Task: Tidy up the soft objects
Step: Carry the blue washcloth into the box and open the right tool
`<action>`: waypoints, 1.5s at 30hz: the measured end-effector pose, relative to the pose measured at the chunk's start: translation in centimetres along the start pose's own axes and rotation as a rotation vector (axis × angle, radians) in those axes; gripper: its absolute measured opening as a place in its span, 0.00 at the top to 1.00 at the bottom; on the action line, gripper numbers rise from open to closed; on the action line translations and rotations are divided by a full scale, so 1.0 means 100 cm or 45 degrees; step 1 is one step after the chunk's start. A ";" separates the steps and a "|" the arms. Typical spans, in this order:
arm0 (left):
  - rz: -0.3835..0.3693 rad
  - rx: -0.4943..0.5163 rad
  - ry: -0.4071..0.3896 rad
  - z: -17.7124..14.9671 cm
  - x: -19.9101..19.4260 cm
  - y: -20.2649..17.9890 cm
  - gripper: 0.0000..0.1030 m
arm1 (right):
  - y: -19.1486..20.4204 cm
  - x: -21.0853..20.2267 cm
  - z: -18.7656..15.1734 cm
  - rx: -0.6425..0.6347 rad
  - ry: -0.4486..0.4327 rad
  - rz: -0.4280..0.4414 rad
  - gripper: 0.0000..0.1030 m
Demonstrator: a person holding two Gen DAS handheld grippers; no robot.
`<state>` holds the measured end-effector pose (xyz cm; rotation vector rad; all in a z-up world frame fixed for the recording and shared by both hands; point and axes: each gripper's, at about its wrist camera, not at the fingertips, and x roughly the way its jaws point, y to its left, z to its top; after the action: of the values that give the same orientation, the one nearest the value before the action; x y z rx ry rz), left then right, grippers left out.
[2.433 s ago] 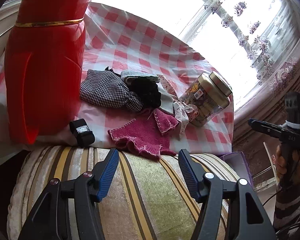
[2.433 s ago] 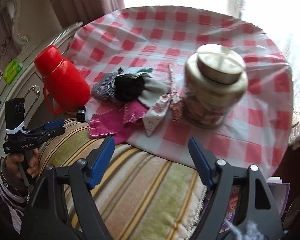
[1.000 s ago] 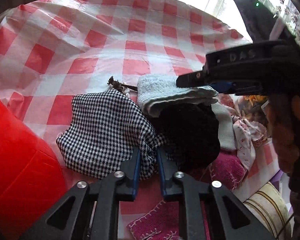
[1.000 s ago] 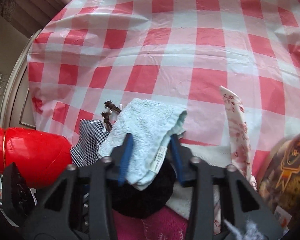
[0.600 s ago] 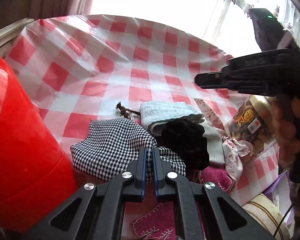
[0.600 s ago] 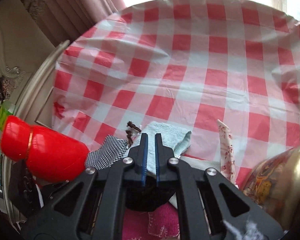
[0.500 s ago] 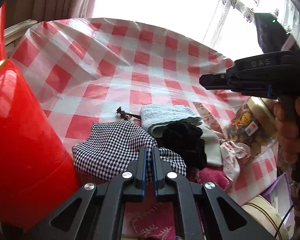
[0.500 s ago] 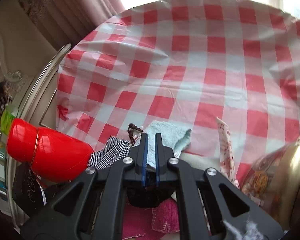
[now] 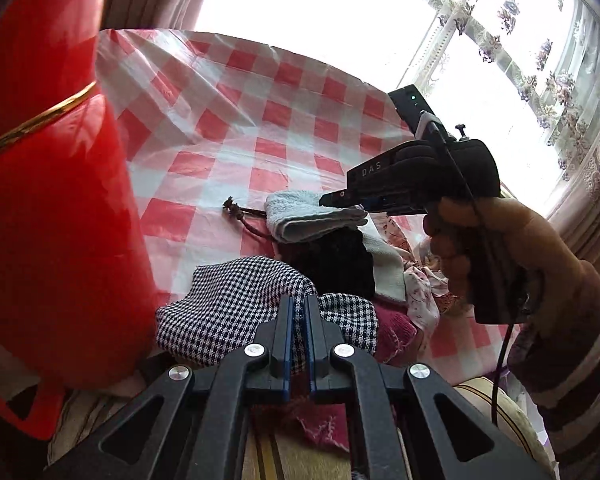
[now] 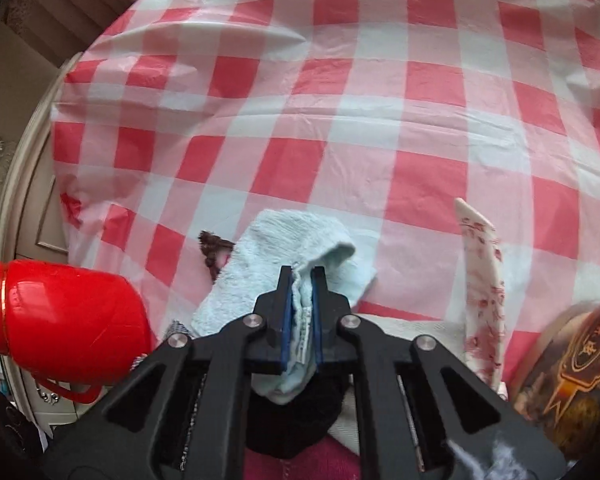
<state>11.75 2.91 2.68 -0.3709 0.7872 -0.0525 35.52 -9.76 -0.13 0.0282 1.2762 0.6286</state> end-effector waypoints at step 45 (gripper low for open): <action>-0.128 0.276 -0.116 -0.021 -0.058 -0.135 0.99 | -0.225 -0.279 -0.402 0.527 -0.185 -0.089 0.90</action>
<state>7.40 -9.30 9.94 -0.2057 0.6653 -0.2121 4.87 -53.91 3.79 0.3633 1.2414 0.2886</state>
